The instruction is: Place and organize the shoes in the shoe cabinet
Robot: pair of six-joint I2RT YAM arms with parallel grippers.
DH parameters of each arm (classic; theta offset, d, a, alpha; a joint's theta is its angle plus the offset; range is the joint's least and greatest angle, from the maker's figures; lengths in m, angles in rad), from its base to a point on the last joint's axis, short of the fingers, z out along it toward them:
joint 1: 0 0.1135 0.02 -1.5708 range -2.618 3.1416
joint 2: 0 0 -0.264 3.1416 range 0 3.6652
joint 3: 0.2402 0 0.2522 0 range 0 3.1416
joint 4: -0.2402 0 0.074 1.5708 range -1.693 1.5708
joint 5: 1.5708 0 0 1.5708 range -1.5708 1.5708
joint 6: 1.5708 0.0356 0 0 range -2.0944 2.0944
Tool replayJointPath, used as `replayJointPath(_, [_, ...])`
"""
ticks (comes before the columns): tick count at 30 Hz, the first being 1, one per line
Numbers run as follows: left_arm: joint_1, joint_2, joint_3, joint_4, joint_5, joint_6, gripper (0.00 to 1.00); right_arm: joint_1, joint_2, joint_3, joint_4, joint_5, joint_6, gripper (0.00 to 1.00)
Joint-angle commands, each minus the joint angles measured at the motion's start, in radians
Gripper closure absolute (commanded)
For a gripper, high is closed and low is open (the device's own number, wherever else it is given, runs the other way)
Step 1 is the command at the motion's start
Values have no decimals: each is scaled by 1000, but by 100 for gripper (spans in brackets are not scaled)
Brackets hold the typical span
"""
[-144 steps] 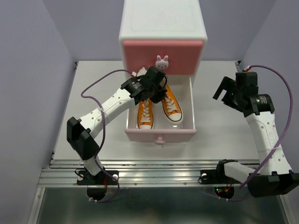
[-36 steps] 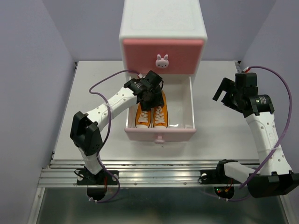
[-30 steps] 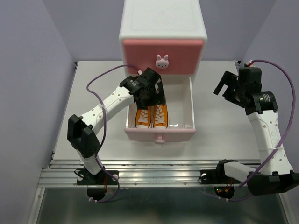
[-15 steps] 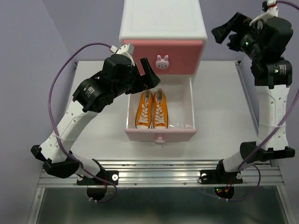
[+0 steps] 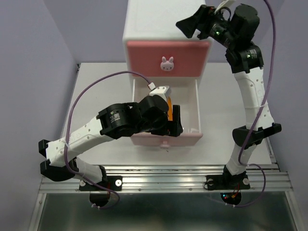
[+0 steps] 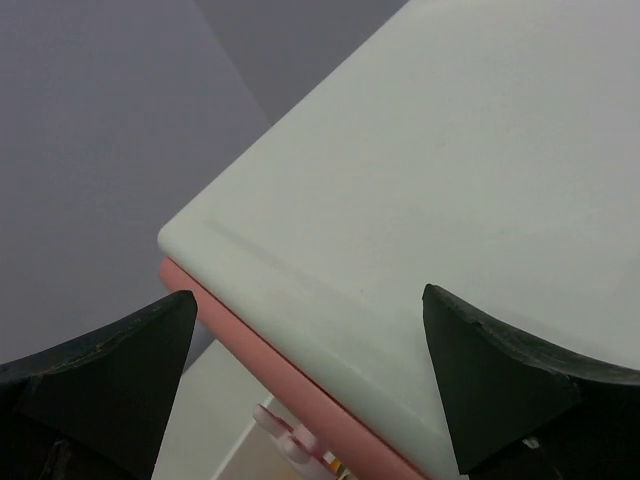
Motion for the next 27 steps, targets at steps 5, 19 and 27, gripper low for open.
replayJointPath(5, [-233,-42,-75,-116,-179,-264,1,159,63,-17,-128,223,-167,0])
replayJointPath(19, [-284,-84,-552,53,-334,-536,1,159,1,-192,-212,285,-229,0])
replayJointPath(27, [-342,4,-571,130,-495,-598,1,159,-24,-232,-205,274,-241,0])
